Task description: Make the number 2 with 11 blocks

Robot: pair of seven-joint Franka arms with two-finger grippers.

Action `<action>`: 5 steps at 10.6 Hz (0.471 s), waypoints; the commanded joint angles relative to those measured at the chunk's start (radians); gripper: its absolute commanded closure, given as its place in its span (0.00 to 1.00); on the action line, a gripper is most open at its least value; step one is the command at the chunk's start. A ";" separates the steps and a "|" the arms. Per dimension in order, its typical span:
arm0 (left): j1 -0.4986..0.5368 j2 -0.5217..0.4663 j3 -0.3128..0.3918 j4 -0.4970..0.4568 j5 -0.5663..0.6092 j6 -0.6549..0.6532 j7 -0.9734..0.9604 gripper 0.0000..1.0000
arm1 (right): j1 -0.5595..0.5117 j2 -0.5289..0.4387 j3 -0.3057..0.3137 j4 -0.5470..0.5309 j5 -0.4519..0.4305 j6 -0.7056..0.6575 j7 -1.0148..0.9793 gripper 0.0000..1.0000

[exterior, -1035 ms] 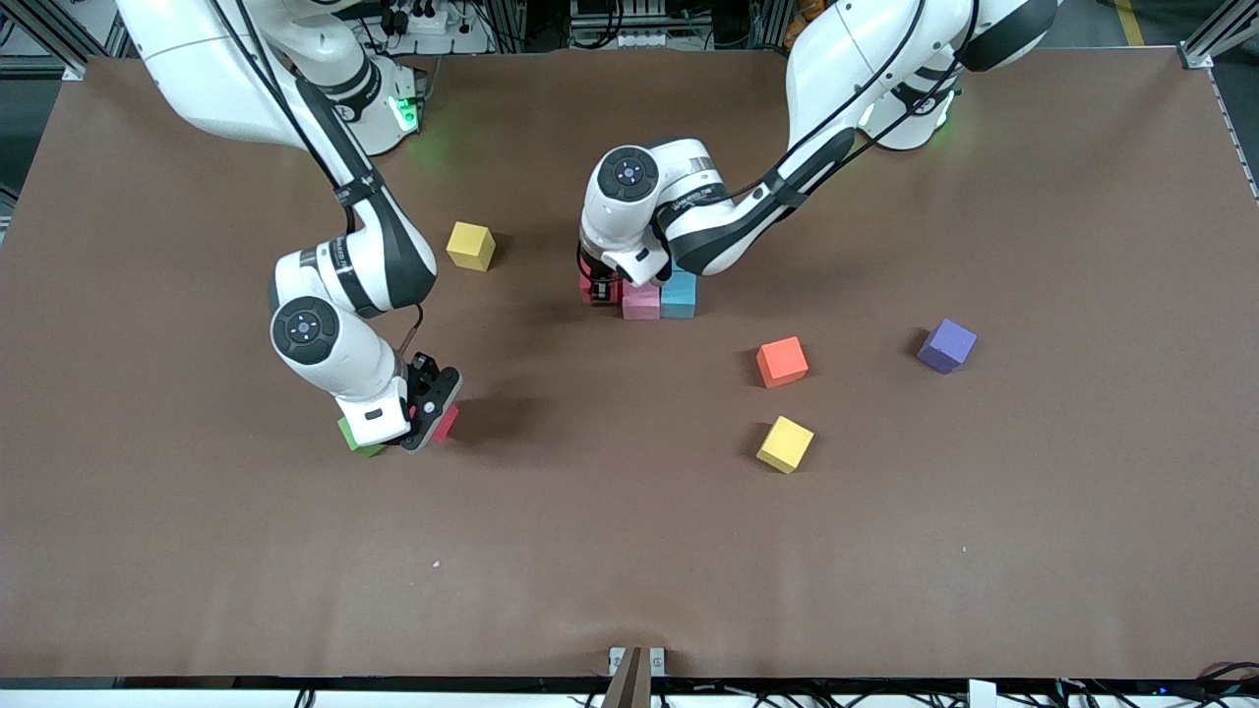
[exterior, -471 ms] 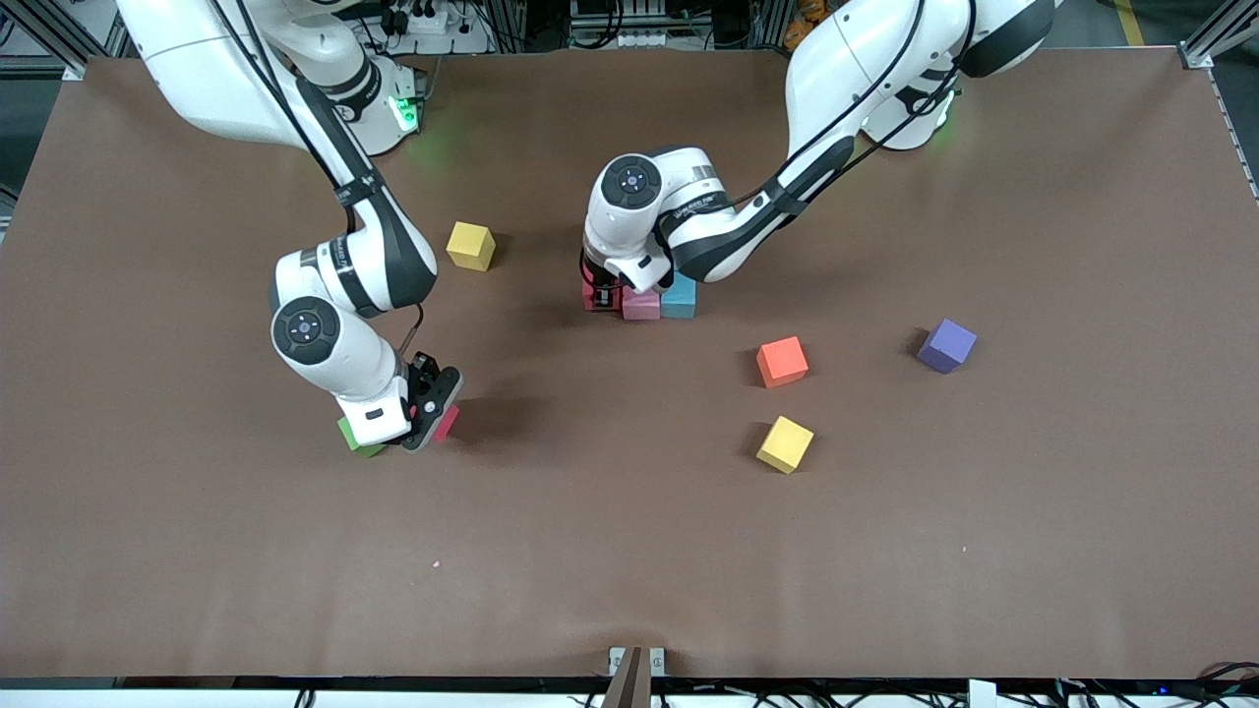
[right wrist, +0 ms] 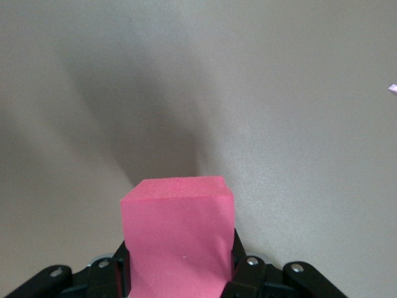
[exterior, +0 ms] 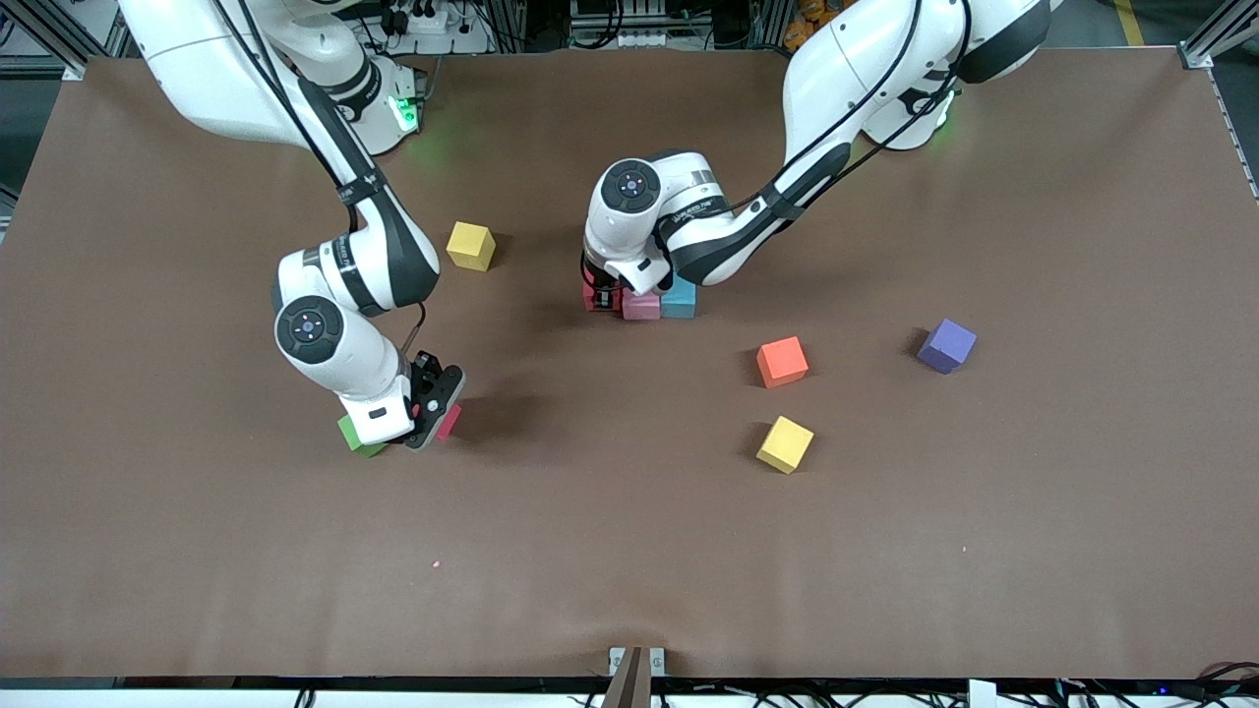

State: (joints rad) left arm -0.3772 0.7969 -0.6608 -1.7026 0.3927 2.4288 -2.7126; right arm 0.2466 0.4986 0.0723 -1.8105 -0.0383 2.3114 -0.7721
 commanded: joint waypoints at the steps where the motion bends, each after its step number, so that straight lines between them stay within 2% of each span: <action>1: -0.012 0.013 0.007 0.011 0.034 0.010 -0.029 0.49 | 0.002 -0.008 0.001 -0.001 0.015 -0.010 -0.003 0.62; 5: -0.008 0.018 0.015 0.009 0.040 0.010 -0.029 0.49 | 0.002 -0.008 0.001 -0.001 0.015 -0.010 -0.003 0.62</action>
State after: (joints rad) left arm -0.3774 0.8115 -0.6591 -1.7026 0.4027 2.4291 -2.7126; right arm 0.2467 0.4986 0.0725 -1.8105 -0.0383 2.3110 -0.7720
